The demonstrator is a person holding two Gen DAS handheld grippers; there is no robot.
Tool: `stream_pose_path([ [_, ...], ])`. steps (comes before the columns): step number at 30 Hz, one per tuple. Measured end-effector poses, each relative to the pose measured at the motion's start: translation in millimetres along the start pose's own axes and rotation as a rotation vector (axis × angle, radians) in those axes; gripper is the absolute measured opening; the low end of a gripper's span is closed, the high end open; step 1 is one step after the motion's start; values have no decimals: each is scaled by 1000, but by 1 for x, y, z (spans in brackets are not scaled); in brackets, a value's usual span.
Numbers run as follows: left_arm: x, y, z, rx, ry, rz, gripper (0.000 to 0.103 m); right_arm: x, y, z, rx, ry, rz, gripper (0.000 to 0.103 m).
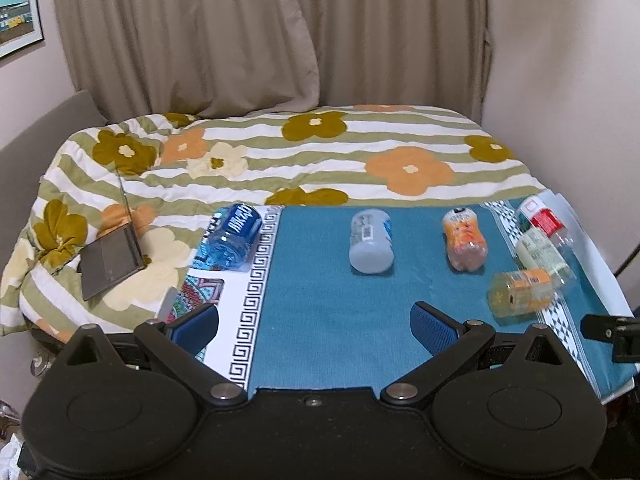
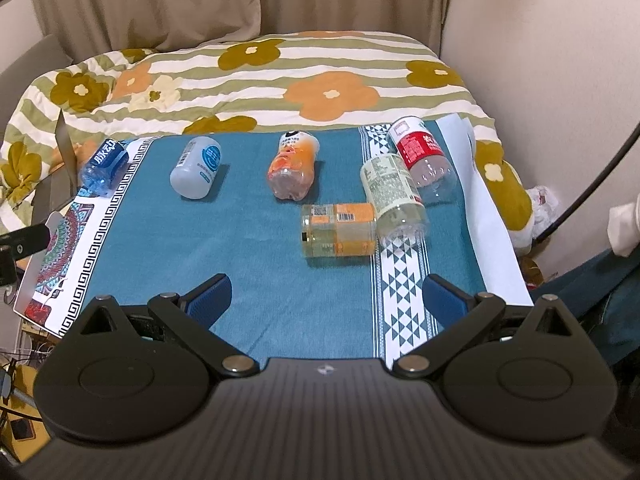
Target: Flip cup upright
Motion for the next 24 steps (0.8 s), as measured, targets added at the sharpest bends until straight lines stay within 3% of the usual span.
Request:
stream_pose_path([
  [11, -42, 38, 29, -76, -5, -32, 103, -27, 9, 33, -27, 39, -30, 103],
  [24, -97, 95, 136, -14, 102, 60, 103, -66, 76, 86, -14, 80, 42, 103],
])
Point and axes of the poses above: each gripper's, at about its wrist camera, not at the fingertips, and z roughly the way its jaws point, y to its left, x to its underside, the point moved 2 cm from there along z, roughly the way its jaws point, and after that the axes turned 7 degrees about y, right-handed, at the moved point
